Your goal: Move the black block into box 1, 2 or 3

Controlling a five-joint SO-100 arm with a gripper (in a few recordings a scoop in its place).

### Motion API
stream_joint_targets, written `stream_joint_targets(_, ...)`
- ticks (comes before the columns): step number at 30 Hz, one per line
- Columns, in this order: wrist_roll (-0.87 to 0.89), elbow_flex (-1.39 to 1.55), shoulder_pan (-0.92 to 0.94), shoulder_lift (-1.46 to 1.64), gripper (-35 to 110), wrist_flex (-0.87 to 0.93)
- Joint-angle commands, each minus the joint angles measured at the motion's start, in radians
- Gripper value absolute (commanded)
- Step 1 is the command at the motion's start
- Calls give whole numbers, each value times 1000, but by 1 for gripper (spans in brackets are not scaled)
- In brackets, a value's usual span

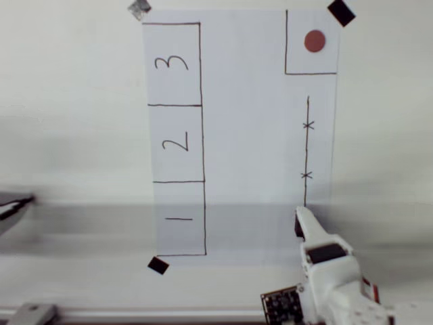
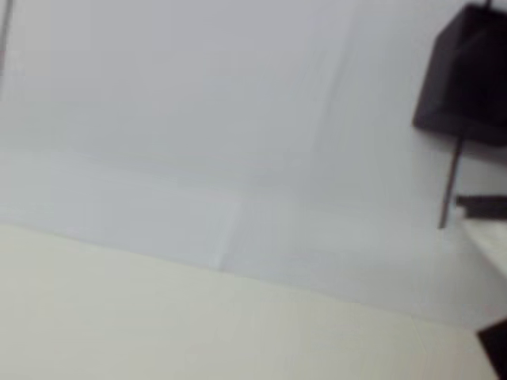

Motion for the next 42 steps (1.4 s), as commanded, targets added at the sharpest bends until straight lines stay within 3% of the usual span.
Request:
stream_joint_targets(1, -3, 25, 5, 17, 28, -20)
stream_joint_targets(16, -11, 72, 3, 17, 26, -46)
stream_joint_targets(22, -5, 80, 0, 18, 15, -52)
stream_joint_targets(25, 8, 80, 0, 25, 0, -61)
stream_joint_targets(42, 107, -48, 43, 81, 0, -80)
